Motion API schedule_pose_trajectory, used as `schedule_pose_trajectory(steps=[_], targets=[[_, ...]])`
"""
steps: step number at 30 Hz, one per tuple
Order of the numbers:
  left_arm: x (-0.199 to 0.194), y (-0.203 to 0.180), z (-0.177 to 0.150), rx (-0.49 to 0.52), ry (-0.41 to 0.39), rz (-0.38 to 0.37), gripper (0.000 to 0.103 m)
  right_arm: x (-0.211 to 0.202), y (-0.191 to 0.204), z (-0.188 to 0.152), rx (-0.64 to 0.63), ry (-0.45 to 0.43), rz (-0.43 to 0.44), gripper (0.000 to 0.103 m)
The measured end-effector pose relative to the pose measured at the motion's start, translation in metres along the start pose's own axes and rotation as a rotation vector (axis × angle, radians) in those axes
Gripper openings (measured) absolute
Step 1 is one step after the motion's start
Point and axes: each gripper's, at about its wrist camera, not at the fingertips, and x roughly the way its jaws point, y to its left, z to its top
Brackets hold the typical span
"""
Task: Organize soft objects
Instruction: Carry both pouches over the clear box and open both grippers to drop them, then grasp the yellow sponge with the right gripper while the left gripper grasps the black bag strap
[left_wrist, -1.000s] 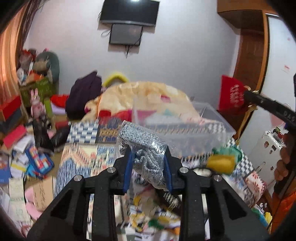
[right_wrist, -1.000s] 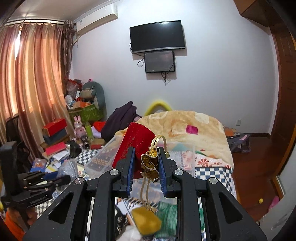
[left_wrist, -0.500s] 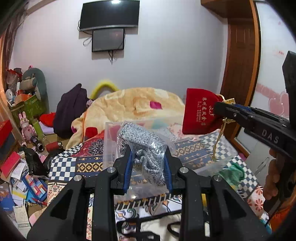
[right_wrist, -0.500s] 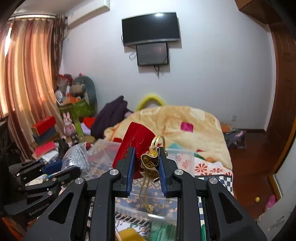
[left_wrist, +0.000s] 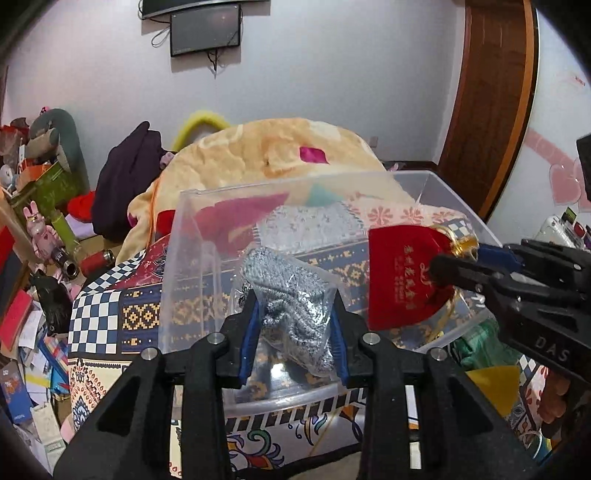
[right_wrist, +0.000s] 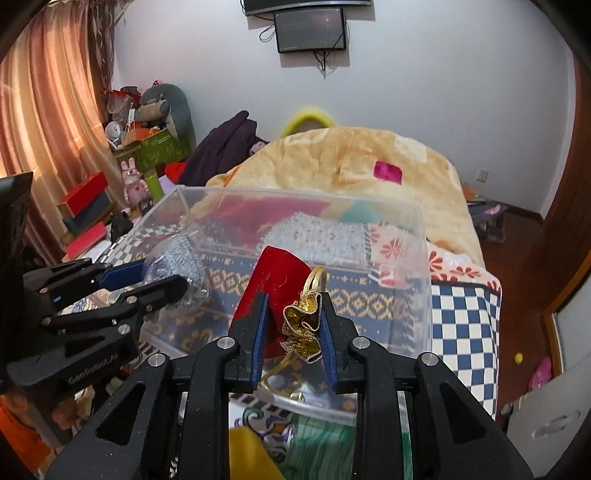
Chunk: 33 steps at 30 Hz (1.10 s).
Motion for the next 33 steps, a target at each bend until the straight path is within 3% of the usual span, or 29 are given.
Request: schedule_pose_trajectory(steps=[3, 5, 9, 19, 23, 33], targets=[[-0.006, 0.0, -0.002, -0.008, -0.008, -0.021, 0.04, -0.006, -0.003, -0.002, 0.004, 0.012, 0.024, 0.032], [-0.014, -0.001, -0.003, -0.003, -0.019, -0.019, 0.045, -0.014, -0.003, -0.004, -0.002, 0.011, 0.037, 0.044], [-0.034, -0.007, -0.007, 0.024, -0.058, -0.021, 0.052, -0.029, 0.002, -0.008, -0.022, -0.021, 0.03, 0.052], [-0.092, -0.008, -0.025, 0.025, -0.154, -0.043, 0.085, -0.085, 0.011, -0.027, -0.045, -0.188, 0.002, 0.082], [-0.102, -0.006, -0.042, 0.016, -0.159, -0.049, 0.094, -0.09, 0.015, -0.04, -0.067, -0.199, -0.017, 0.083], [-0.089, 0.005, -0.091, -0.025, -0.086, -0.049, 0.094, -0.067, 0.013, -0.076, -0.038, -0.129, -0.033, 0.083]])
